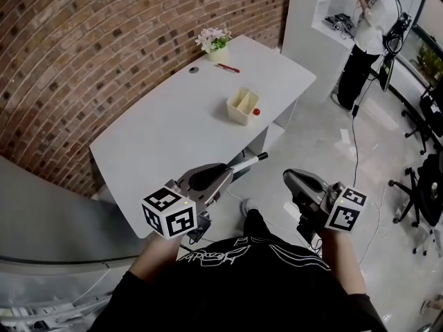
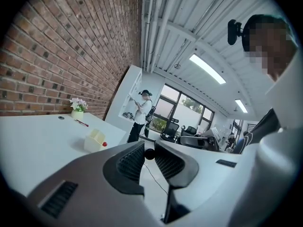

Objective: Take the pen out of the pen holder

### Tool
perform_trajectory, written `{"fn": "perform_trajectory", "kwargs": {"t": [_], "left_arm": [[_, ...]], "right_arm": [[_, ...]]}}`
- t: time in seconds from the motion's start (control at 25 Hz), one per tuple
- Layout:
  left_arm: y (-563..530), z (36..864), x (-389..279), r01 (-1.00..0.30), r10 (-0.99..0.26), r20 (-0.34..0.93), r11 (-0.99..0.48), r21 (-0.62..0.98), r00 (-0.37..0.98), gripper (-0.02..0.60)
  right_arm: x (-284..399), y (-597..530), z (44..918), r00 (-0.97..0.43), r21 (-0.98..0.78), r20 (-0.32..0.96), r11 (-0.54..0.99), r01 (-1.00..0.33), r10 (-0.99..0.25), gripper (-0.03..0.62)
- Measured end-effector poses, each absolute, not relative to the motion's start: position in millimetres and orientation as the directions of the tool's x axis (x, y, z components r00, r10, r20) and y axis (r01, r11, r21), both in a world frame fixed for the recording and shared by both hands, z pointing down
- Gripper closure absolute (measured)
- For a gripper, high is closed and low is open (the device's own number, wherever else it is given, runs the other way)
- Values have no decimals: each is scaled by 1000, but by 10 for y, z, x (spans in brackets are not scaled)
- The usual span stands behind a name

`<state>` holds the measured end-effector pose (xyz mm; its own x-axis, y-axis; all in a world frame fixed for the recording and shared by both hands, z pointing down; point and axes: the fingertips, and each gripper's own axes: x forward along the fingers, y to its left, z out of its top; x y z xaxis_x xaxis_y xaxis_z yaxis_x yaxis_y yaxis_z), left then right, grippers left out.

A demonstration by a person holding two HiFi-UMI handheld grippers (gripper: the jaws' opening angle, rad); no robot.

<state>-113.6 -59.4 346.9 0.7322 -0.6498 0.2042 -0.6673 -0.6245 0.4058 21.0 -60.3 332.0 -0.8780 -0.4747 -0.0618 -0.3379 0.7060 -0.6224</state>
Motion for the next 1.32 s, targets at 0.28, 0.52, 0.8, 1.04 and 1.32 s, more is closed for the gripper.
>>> {"fn": "perform_trajectory", "kwargs": {"t": [0.28,0.52,0.8,1.04,1.32], "left_arm": [[-448,3466,-1043,-641,-624,197,-646,414,756,511],[-397,3509,-1006,-634,-616,201,-647,423,762,511],[-360,3525,-972,-630,-614,196,-648,429,765,511],[-345,3538,-966,-629,-615,193,-646,432,765,511],[-360,3521,-958,-624,-615,185,-648,437,767,511]], "right_arm": [[253,-470,3307,-875,-601,-78,723,-341,-478,591],[242,-395,3385,-877,-599,-66,722,-347,-476,591],[298,-352,3462,-869,-611,-52,704,-362,-492,591],[290,-328,3498,-872,-612,-44,703,-362,-488,591],[311,-333,3476,-870,-606,-45,706,-367,-491,591]]}}
